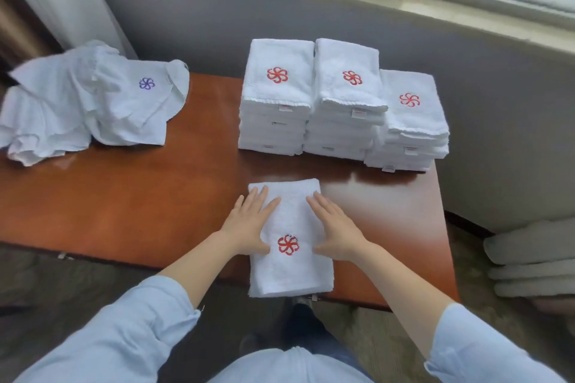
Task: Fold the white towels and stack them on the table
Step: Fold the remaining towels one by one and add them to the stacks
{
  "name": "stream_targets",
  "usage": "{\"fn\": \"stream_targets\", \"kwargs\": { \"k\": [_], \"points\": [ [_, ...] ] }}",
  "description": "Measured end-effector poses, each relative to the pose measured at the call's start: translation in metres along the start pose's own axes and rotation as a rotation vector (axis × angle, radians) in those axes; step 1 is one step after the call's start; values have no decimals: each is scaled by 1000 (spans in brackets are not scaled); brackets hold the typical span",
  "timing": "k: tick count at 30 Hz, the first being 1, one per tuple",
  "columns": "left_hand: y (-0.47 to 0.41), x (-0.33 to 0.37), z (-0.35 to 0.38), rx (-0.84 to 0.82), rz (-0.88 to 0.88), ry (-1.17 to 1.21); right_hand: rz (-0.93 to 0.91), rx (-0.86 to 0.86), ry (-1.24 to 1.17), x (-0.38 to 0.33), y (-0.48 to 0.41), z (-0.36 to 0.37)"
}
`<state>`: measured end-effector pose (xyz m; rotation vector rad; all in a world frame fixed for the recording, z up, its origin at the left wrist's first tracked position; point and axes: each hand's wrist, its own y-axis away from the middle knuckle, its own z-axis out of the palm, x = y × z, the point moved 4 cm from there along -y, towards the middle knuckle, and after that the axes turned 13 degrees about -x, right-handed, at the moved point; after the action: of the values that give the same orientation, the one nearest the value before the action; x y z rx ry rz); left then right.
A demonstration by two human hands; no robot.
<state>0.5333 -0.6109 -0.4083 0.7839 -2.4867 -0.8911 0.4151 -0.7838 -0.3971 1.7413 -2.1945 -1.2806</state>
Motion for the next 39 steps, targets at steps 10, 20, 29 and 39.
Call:
{"fn": "stream_targets", "kwargs": {
  "k": [10, 20, 29, 39],
  "points": [
    [-27, -6, 3, -284, -74, -19, -114, -209, 141, 32, -43, 0],
    [-7, -7, 18, -134, -136, 225, -84, -121, -58, 44, -41, 7],
    [28, 14, 58, -41, -260, 561, 11, -90, -212, 30, -6, 29],
    [71, 59, 113, -6, -110, 1281, 6, -98, -681, 29, 53, 86]
  ]
}}
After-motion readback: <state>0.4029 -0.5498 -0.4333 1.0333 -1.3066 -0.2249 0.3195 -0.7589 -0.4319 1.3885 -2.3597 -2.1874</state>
